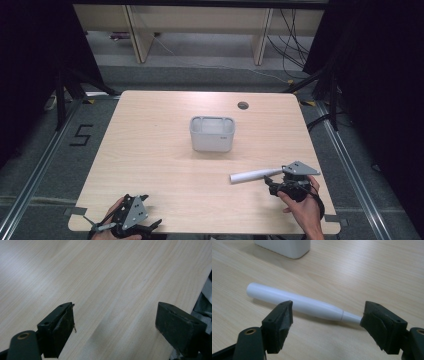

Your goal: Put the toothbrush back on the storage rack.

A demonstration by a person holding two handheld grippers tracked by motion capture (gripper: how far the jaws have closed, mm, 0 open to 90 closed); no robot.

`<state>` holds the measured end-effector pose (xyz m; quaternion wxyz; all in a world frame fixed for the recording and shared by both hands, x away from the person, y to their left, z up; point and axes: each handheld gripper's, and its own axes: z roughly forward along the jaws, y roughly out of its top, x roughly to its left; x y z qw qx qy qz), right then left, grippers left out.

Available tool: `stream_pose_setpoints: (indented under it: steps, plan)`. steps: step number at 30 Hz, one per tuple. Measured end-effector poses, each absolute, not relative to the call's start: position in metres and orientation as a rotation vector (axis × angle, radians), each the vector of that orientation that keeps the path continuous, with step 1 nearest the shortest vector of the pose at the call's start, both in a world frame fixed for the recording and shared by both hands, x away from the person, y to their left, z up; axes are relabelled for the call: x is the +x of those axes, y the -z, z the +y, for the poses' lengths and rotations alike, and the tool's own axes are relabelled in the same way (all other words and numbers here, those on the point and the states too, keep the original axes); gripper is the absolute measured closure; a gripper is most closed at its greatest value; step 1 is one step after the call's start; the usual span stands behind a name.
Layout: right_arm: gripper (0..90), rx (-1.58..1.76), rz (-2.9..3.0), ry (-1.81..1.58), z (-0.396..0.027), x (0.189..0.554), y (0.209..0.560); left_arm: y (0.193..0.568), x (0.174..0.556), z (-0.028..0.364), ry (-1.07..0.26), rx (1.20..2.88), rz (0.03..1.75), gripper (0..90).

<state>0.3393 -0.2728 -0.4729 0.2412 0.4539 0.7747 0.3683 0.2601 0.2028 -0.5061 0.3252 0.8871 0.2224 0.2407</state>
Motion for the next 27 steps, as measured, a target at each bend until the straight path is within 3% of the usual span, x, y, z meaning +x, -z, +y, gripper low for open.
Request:
stream_pose_setpoints:
  steps: [18,27]
  plan:
    - [18.5,1.174,2.181,-1.013,-0.245,0.361,0.469,0.506,0.260,0.203,-0.625,2.318,0.588,15.0]
    - [21.9,1.139,2.197,-1.008,-0.232,0.370,0.470,0.507,0.260,0.203,-0.613,2.314,0.588,15.0]
